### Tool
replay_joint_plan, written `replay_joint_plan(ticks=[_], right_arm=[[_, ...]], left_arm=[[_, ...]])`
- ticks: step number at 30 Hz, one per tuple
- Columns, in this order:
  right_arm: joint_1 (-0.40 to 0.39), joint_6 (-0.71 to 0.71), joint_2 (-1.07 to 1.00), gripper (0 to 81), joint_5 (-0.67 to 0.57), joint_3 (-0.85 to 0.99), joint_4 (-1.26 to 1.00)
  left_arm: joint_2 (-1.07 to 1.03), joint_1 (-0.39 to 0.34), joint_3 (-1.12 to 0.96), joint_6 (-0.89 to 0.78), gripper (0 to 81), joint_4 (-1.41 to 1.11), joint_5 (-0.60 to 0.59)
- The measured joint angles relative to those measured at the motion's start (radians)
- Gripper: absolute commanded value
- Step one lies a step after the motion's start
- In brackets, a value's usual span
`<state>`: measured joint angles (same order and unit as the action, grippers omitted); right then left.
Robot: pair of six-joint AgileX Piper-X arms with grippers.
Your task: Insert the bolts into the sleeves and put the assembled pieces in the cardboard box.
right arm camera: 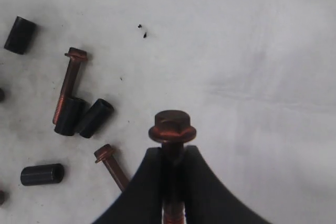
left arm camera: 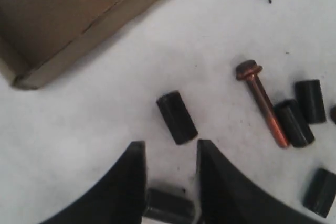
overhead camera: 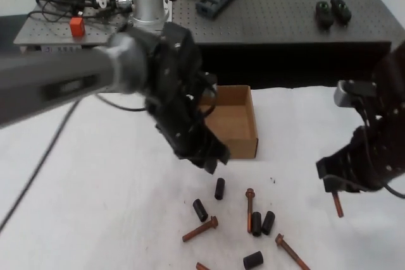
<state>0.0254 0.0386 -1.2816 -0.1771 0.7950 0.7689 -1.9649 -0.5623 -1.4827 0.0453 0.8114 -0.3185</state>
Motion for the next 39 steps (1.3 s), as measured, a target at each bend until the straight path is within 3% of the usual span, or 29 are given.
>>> replay_joint_plan(ticks=[5,17,20,30,34,39], right_arm=[[0.003,-0.014,0.004,3.0,-0.005,-0.013,0.020],[0.003,-0.022,0.004,3.0,-0.005,-0.013,0.029],[0.003,-0.023,0.004,3.0,-0.005,-0.013,0.028],[0.003,-0.031,0.004,3.0,-0.005,-0.013,0.030],[0.003,-0.039,0.004,3.0,-0.012,-0.013,0.030],[0.003,-0.039,0.018,3.0,-0.197,-0.013,-0.026]], left_arm=[[-0.137,-0.027,-0.159,-0.005,35.5,0.130,0.051],[-0.277,-0.087,-0.301,-0.032,35.6,0.225,0.083],[-0.282,-0.087,-0.307,-0.061,30.4,0.234,0.084],[-0.282,-0.087,-0.308,-0.059,0.3,0.288,0.044],[-0.282,-0.087,-0.308,-0.045,0.6,0.296,0.028],[-0.266,-0.084,-0.303,-0.030,0.6,0.297,0.004]])
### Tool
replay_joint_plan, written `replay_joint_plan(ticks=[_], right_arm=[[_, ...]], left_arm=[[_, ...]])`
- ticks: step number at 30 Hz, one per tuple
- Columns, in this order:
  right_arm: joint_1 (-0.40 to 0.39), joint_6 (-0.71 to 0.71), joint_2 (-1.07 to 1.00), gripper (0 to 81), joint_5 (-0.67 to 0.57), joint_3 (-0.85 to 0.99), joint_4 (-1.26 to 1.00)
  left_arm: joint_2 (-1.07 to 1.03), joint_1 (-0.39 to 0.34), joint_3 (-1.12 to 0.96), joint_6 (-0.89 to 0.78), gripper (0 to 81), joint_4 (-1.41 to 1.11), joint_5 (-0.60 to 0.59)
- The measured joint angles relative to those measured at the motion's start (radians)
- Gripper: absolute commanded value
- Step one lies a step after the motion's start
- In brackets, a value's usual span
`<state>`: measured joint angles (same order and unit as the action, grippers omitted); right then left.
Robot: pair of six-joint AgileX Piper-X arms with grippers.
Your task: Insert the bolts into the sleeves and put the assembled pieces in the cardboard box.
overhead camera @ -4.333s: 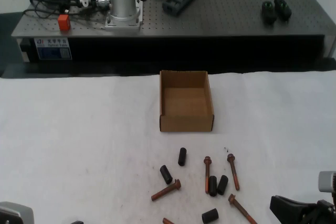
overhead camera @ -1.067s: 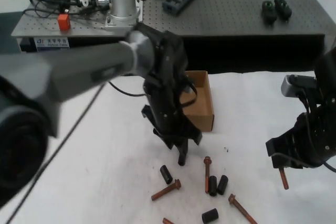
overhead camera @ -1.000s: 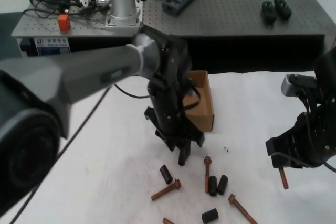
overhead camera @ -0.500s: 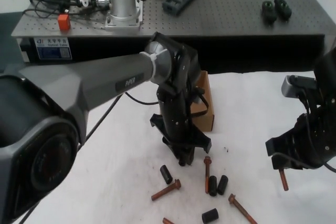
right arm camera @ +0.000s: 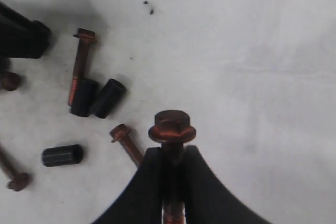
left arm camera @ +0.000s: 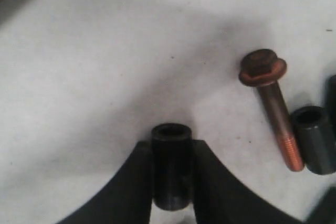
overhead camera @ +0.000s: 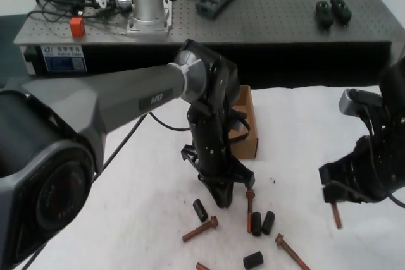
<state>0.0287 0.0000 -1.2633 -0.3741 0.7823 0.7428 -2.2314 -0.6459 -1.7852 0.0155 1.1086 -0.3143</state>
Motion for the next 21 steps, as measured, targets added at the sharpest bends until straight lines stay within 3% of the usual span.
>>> replay_joint_plan(ticks=[5,10,14,21], right_arm=[[-0.008,-0.110,0.057,3.0,-0.142,-0.020,-0.167],[-0.082,-0.369,0.084,3.0,-0.220,-0.084,-0.647],[-0.158,-0.516,0.086,3.0,-0.226,-0.107,-0.869],[-0.272,-0.580,0.087,3.0,-0.181,-0.109,-1.040]], left_arm=[[0.133,0.015,0.053,0.037,0.6,-0.078,-0.081],[0.382,0.030,0.290,0.023,0.6,-0.316,-0.141],[0.575,0.030,0.557,-0.046,0.6,-0.611,-0.226],[0.780,0.027,0.839,-0.123,0.6,-0.939,-0.290]])
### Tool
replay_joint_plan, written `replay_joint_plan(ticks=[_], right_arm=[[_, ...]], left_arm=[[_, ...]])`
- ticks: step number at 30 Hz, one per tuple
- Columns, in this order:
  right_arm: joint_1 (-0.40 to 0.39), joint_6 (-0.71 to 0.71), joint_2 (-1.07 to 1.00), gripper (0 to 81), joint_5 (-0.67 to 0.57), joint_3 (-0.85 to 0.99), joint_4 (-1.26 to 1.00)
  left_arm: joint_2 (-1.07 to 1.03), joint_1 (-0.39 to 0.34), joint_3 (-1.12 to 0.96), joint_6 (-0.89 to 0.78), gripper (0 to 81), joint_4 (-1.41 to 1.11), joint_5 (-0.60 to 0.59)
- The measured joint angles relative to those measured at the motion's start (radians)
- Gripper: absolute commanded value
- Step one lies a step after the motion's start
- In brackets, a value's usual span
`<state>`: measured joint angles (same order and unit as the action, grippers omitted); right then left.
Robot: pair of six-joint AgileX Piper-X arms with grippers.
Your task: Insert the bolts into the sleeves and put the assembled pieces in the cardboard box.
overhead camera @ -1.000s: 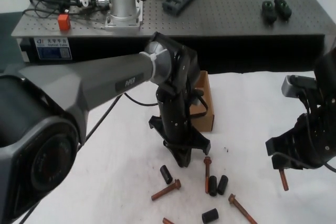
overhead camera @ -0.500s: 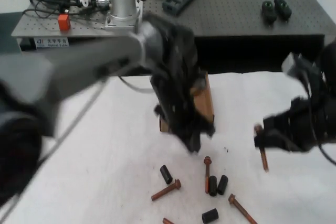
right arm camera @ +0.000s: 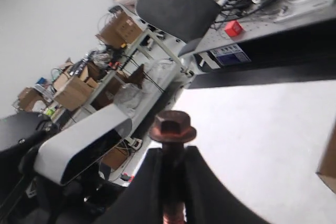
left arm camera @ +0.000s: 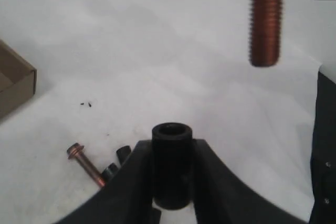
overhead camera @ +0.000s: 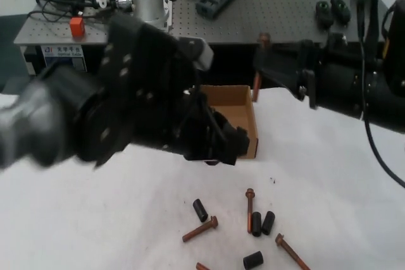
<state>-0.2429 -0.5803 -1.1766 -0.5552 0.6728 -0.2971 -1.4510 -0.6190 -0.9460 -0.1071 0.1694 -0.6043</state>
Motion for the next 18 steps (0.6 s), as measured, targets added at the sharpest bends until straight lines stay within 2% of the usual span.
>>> replay_joint_plan(ticks=[5,18], right_arm=[[-0.017,-0.005,0.000,3.0,0.008,-0.003,0.000],[-0.019,-0.005,0.000,3.0,0.031,-0.003,0.017]], left_arm=[[0.092,0.000,0.090,-0.066,0.6,-0.158,-0.007],[0.109,0.000,0.101,-0.115,0.6,-0.218,-0.053]])
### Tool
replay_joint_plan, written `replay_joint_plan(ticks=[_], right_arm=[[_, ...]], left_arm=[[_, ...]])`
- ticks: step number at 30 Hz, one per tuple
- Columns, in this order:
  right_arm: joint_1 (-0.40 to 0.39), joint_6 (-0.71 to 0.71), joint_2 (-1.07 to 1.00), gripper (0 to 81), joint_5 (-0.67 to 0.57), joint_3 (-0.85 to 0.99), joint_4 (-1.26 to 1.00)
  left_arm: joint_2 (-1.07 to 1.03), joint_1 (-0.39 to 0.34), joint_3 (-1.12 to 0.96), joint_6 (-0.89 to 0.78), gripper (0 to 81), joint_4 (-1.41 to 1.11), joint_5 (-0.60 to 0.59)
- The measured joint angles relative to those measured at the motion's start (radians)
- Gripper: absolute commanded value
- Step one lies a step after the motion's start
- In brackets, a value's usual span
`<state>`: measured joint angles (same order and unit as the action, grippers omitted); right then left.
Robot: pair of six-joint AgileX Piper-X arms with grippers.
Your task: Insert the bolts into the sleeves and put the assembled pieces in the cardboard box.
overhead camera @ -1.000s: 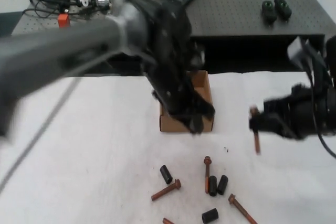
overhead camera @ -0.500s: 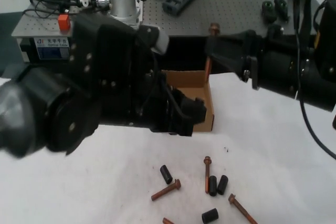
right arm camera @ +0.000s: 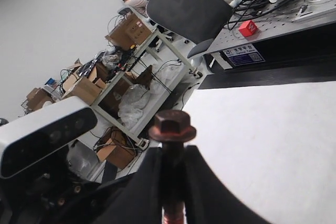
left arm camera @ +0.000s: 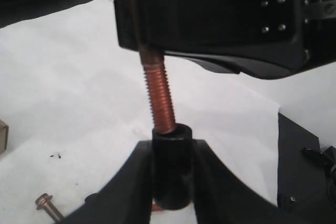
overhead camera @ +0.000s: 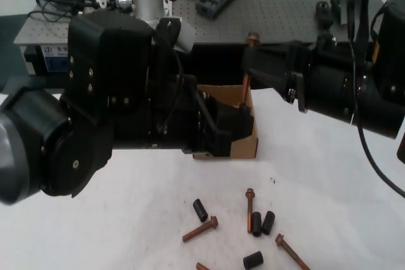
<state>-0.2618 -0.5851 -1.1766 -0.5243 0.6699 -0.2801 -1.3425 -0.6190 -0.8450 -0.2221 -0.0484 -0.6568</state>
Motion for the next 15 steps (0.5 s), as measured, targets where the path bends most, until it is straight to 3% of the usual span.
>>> replay_joint_plan(ticks=[13,15], right_arm=[[0.000,0.011,0.000,0.8,-0.004,-0.003,0.044],[0.000,0.028,0.000,7.4,-0.022,-0.003,0.044]], left_arm=[[0.000,0.000,0.006,0.001,0.6,-0.012,0.060],[0.000,0.000,0.006,0.009,0.6,-0.012,0.060]])
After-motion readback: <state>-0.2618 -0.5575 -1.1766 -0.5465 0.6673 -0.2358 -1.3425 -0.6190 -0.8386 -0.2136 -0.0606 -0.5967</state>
